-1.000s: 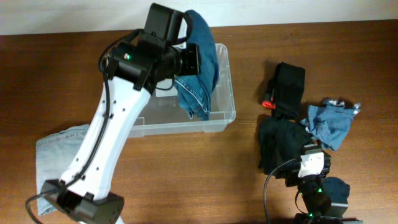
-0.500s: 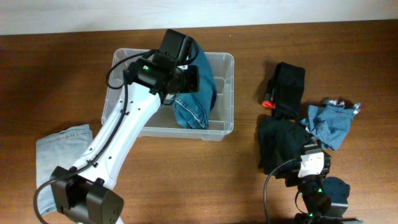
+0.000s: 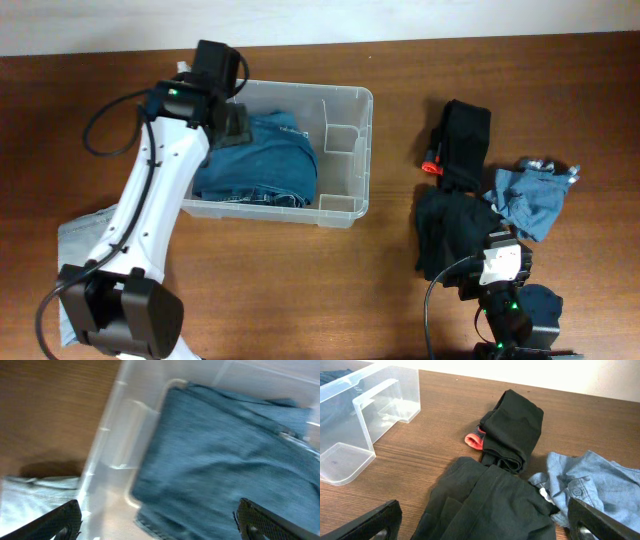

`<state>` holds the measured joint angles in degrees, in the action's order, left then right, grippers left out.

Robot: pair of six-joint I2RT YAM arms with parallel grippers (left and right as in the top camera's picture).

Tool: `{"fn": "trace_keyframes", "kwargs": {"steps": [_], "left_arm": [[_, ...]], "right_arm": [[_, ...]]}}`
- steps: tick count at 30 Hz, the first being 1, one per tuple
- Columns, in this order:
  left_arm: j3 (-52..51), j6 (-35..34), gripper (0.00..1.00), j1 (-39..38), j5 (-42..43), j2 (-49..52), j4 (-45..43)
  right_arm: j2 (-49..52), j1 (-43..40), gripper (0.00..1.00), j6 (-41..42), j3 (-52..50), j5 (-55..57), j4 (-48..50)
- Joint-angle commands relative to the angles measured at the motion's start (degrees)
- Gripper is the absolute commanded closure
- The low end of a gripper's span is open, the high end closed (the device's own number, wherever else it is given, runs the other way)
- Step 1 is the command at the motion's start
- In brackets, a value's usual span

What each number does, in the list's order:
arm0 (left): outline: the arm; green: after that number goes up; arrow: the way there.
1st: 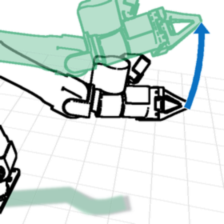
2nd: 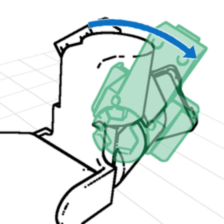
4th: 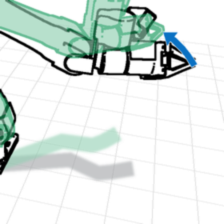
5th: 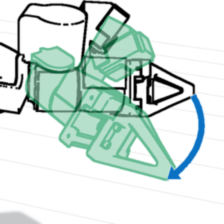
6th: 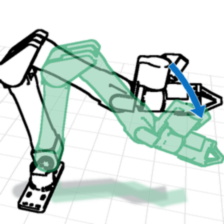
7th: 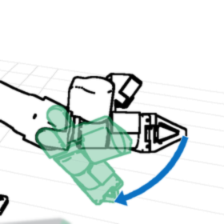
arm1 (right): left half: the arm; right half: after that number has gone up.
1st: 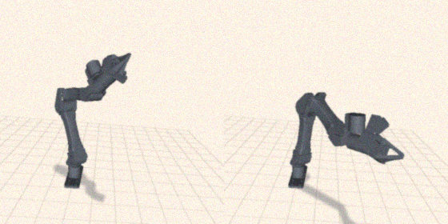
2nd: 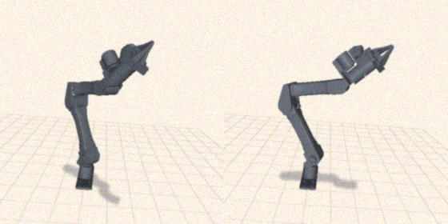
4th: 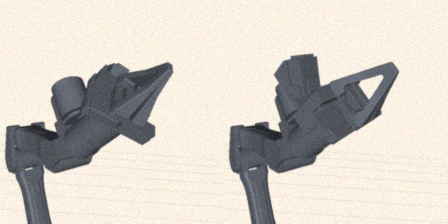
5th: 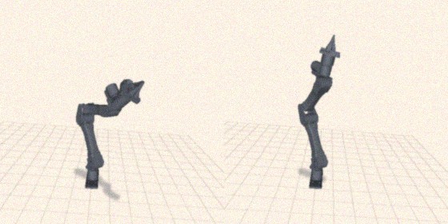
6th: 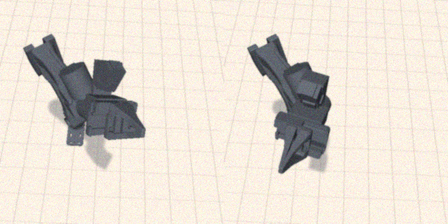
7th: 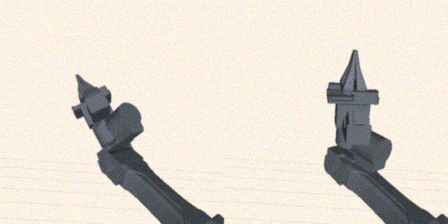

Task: Pack container
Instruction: 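Lift the jeans and lower them into the clear box, then open the left gripper and withdraw it from the box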

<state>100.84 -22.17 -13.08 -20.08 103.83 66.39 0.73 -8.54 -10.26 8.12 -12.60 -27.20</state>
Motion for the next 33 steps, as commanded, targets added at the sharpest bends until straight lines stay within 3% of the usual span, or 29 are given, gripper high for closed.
{"fn": "trace_keyframes", "kwargs": {"steps": [1, 3, 7, 10, 14, 20, 24, 29, 31, 33], "left_arm": [[2.9, 1.0, 0.01, 2.0, -1.6, -0.2, 0.1], [3.0, 1.4, 0.06, 2.1, 3.1, -0.2, -0.9], [2.9, 5.4, 0.55, -0.1, 17.0, 2.0, -2.1], [1.8, 11.5, 0.77, -3.3, 19.5, 5.6, -1.8], [0.2, 27.3, 0.78, -7.0, 19.3, 14.8, -1.2], [0.2, 30.9, 0.79, -6.4, 19.3, 24.5, -1.7], [0.5, 34.7, 0.7, -5.3, 17.3, 25.4, -6.3], [10.7, 34.7, 0.72, -3.7, 17.1, 25.4, -3.2], [21.6, 33.7, 0.48, -3.6, 17.1, 25.4, 2.9], [33.2, 31.3, 0.4, -3.6, 16.0, 25.4, 9.5]], "right_arm": [[-0.4, 0.0, 0.02, 0.2, -0.4, -0.3, -0.2], [-0.4, 0.0, 0.02, 0.2, -0.4, -0.3, -0.2], [-0.4, 0.0, 0.02, 0.2, -0.4, -0.3, -0.2], [-0.4, 0.0, 0.02, 0.2, -0.4, -0.3, -0.2], [-0.4, 0.0, 0.02, 0.2, -0.4, -0.3, -0.2], [-0.4, 0.0, 0.02, 0.2, -0.4, -0.3, -0.2], [-0.4, 0.0, 0.02, 0.2, -0.4, -0.3, -0.2], [-0.4, 0.0, 0.02, 0.2, -0.4, -0.3, -0.2], [-0.4, 0.0, 0.02, 0.2, -0.4, -0.3, -0.2], [-0.4, 0.0, 0.02, 0.2, -0.4, -0.3, -0.2]]}}
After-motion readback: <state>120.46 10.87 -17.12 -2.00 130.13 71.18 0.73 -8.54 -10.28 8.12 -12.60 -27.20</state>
